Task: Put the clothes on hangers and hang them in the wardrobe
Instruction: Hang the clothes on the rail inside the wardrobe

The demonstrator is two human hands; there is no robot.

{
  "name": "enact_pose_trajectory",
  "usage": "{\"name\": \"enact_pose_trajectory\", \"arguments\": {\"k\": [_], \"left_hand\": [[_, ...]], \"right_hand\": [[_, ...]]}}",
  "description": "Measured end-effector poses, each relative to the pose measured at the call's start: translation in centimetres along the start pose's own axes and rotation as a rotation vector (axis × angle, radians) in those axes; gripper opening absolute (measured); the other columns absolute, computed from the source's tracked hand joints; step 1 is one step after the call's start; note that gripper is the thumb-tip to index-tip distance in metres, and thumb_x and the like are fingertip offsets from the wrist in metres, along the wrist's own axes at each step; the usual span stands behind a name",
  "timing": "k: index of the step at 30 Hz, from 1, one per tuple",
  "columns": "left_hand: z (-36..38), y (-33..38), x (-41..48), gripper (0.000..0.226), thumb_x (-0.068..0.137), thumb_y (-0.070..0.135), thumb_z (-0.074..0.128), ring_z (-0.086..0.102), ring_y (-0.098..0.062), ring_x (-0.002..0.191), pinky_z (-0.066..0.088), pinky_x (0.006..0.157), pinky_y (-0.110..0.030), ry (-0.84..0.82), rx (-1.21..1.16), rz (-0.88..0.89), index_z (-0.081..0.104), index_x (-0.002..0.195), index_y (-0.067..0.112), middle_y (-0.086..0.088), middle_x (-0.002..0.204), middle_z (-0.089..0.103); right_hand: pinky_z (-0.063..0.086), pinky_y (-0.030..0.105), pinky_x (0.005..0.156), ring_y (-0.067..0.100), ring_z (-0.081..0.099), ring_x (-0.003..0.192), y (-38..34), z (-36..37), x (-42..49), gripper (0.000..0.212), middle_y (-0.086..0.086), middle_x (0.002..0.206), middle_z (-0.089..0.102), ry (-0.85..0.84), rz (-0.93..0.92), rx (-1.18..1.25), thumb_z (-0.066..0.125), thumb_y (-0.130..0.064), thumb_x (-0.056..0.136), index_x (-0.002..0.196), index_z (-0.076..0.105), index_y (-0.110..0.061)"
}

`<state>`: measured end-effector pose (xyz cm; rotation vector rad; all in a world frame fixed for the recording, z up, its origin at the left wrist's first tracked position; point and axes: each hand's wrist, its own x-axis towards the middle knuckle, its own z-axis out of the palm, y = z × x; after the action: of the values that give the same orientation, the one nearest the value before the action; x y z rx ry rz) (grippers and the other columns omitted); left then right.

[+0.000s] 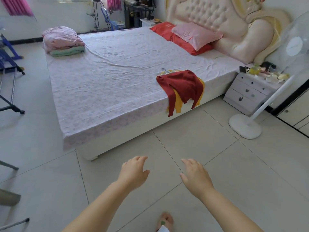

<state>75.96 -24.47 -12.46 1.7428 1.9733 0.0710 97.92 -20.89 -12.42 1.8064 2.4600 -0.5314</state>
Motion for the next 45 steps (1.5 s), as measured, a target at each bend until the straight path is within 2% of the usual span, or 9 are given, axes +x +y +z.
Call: {"name": "enact_pose_trajectory", "arguments": {"k": [7, 12, 20, 23, 29, 35, 39, 45], "left_hand": [[-5.8, 4.1, 13.2, 0.055, 0.093, 0.038, 0.046, 0.036, -0.019, 0.130, 0.028, 0.107, -0.034, 0.005, 0.003, -0.024, 0.027, 0.143, 0.025, 0.003, 0.146, 0.033], [-8.9, 4.8, 22.8, 0.054, 0.093, 0.037, 0.048, 0.036, -0.020, 0.131, 0.031, 0.107, -0.037, -0.030, -0.006, -0.044, 0.028, 0.142, 0.026, 0.002, 0.146, 0.034], [-13.9, 4.8, 41.3, 0.056, 0.092, 0.034, 0.048, 0.036, -0.020, 0.131, 0.031, 0.108, -0.036, -0.086, -0.020, 0.015, 0.028, 0.143, 0.026, 0.002, 0.148, 0.032], [-16.6, 5.0, 47.4, 0.056, 0.091, 0.036, 0.047, 0.040, -0.021, 0.128, 0.036, 0.102, -0.034, -0.103, 0.019, 0.034, 0.028, 0.142, 0.026, 0.002, 0.147, 0.033], [-20.5, 6.5, 58.7, 0.055, 0.092, 0.035, 0.048, 0.037, -0.020, 0.130, 0.036, 0.102, -0.033, -0.047, -0.014, 0.008, 0.029, 0.142, 0.024, 0.001, 0.147, 0.033], [-21.5, 8.7, 68.5, 0.054, 0.093, 0.037, 0.047, 0.036, -0.019, 0.131, 0.036, 0.104, -0.036, -0.031, -0.022, -0.087, 0.028, 0.143, 0.025, 0.002, 0.148, 0.033], [-22.3, 11.0, 74.3, 0.054, 0.094, 0.037, 0.046, 0.037, -0.018, 0.130, 0.038, 0.103, -0.033, -0.023, -0.060, -0.190, 0.028, 0.143, 0.024, 0.003, 0.147, 0.035], [-23.9, 13.9, 81.3, 0.053, 0.093, 0.036, 0.047, 0.041, -0.018, 0.126, 0.038, 0.101, -0.034, 0.021, -0.120, -0.278, 0.031, 0.142, 0.023, 0.002, 0.143, 0.039]], "right_hand": [[0.033, 0.028, 0.096, 0.017, 0.038, 0.122, 4.0, -5.9, 13.7, 0.051, -0.005, 0.138, 0.039, -0.006, -0.037, -0.018, 0.045, -0.036, 0.094, 0.140, 0.029, -0.023], [0.031, 0.026, 0.097, 0.015, 0.037, 0.124, 6.1, -8.2, 23.2, 0.051, -0.006, 0.138, 0.038, -0.022, -0.038, -0.007, 0.045, -0.036, 0.094, 0.141, 0.029, -0.023], [0.032, 0.026, 0.099, 0.015, 0.037, 0.125, 8.8, -12.3, 39.8, 0.051, -0.005, 0.139, 0.039, -0.022, 0.045, -0.015, 0.044, -0.037, 0.095, 0.141, 0.029, -0.022], [0.032, 0.025, 0.098, 0.014, 0.037, 0.125, 9.7, -14.5, 45.3, 0.051, -0.005, 0.138, 0.039, -0.013, 0.069, -0.030, 0.045, -0.036, 0.095, 0.141, 0.029, -0.022], [0.033, 0.025, 0.094, 0.015, 0.037, 0.124, 12.8, -17.8, 55.1, 0.051, -0.006, 0.137, 0.039, -0.010, 0.088, -0.022, 0.046, -0.036, 0.093, 0.140, 0.030, -0.023], [0.031, 0.027, 0.099, 0.017, 0.038, 0.124, 17.7, -19.9, 66.8, 0.050, -0.004, 0.136, 0.040, -0.045, 0.009, -0.013, 0.049, -0.034, 0.093, 0.139, 0.034, -0.022], [0.030, 0.027, 0.102, 0.016, 0.038, 0.124, 21.1, -21.8, 74.6, 0.052, -0.006, 0.137, 0.039, -0.101, -0.082, -0.041, 0.048, -0.036, 0.093, 0.140, 0.032, -0.023], [0.033, 0.029, 0.102, 0.019, 0.041, 0.122, 24.6, -24.7, 84.6, 0.053, -0.003, 0.136, 0.042, -0.151, -0.166, -0.077, 0.050, -0.036, 0.092, 0.140, 0.034, -0.021]]}}
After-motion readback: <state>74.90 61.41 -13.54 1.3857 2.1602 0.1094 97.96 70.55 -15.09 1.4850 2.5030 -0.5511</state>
